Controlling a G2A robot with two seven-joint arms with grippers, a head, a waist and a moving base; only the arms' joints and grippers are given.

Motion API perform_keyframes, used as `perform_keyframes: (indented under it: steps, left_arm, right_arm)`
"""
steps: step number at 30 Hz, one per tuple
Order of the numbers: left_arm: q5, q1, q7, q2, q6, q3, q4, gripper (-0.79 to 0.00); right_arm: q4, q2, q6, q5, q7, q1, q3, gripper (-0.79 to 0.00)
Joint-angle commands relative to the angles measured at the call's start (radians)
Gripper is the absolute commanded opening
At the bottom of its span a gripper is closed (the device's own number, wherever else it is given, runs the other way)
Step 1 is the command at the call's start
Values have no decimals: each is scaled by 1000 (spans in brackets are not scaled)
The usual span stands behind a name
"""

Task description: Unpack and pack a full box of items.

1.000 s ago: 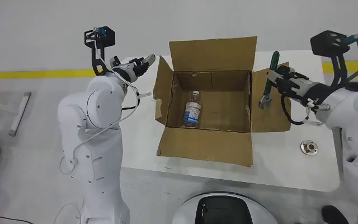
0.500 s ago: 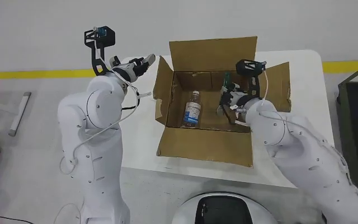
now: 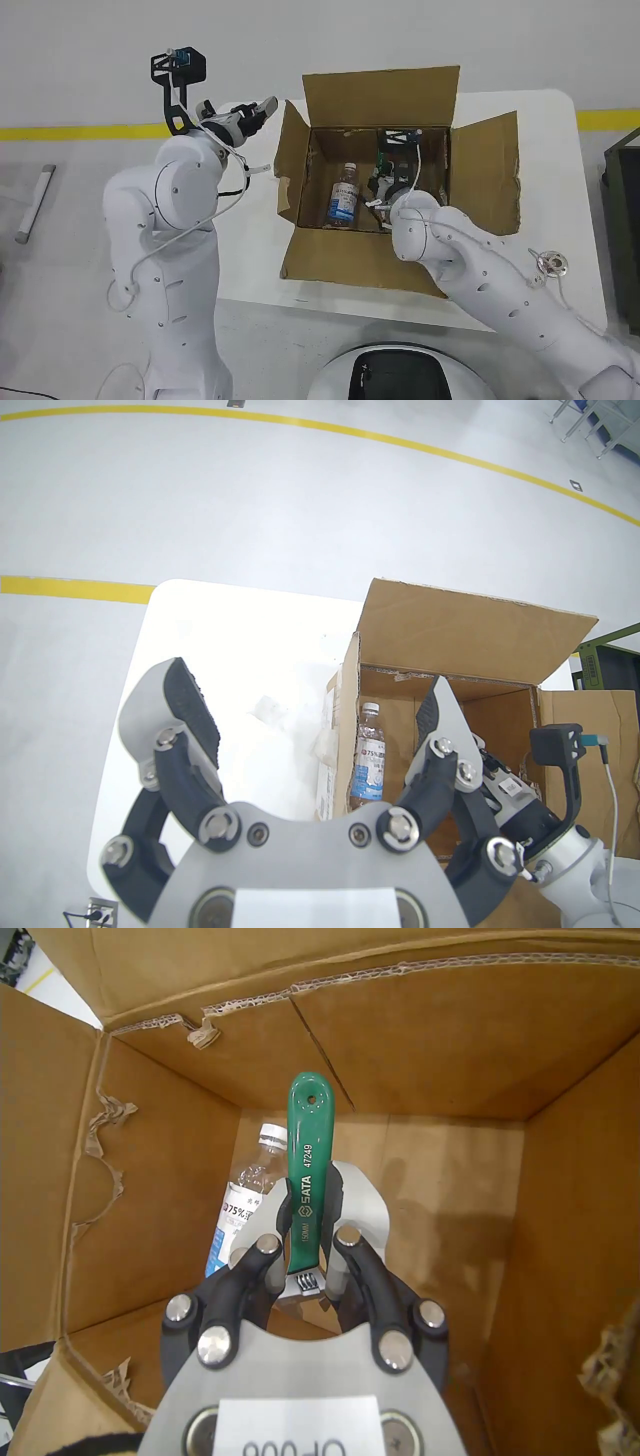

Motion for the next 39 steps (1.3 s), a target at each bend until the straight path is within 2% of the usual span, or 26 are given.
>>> perform_keyframes:
  steps: [1,9,10,11,12,14,15,19,21,23,24,25,27,29,31,33,38,39]
  left_arm:
    - [0,0,0,0,0,0,0,0]
    - [0,0,0,0,0,0,0,0]
    - [0,0,0,0,0,0,0,0]
    - [0,0,0,0,0,0,0,0]
    - [0,0,0,0,0,0,0,0]
    - [0,0,0,0,0,0,0,0]
    - [0,0,0,0,0,0,0,0]
    - [0,0,0,0,0,0,0,0]
    - [0,0,0,0,0,0,0,0]
    - [0,0,0,0,0,0,0,0]
    - [0,0,0,0,0,0,0,0]
    - [0,0,0,0,0,0,0,0]
    - [0,0,0,0,0,0,0,0]
    - [0,0,0,0,0,0,0,0]
    - [0,0,0,0,0,0,0,0]
    - [0,0,0,0,0,0,0,0]
    - [0,0,0,0,0,0,0,0]
    - [0,0,0,0,0,0,0,0]
  right_arm:
    - [33,-11,11,0,-7,11,-18,-785]
    - [158,-51,20,19,-15,49,-64,-785]
    - [171,-55,23,20,-19,51,-67,-720]
    - [185,-60,23,25,-21,56,-68,-551]
    - [199,-65,18,25,-21,62,-73,-499]
    - [219,-73,17,28,-20,74,-77,-345]
    - [226,-77,17,29,-21,77,-78,-175]
    - [243,-88,13,37,-24,82,-73,-15]
    - [248,-92,7,36,-27,83,-68,0]
    - [247,-95,1,46,-31,84,-54,-43]
    - [243,-95,-8,41,-37,87,-46,-219]
    - [228,-94,-16,39,-31,89,-36,-305]
    - [172,-88,-11,36,-15,83,2,-311]
    - [98,-73,-17,-12,12,72,42,-185]
    - [-8,-56,-11,-45,64,45,94,-105]
    - [-105,-38,-26,-101,113,13,145,-114]
    - [-332,3,-87,-204,235,-61,314,-25]
    - [-372,10,-106,-224,262,-73,350,-58]
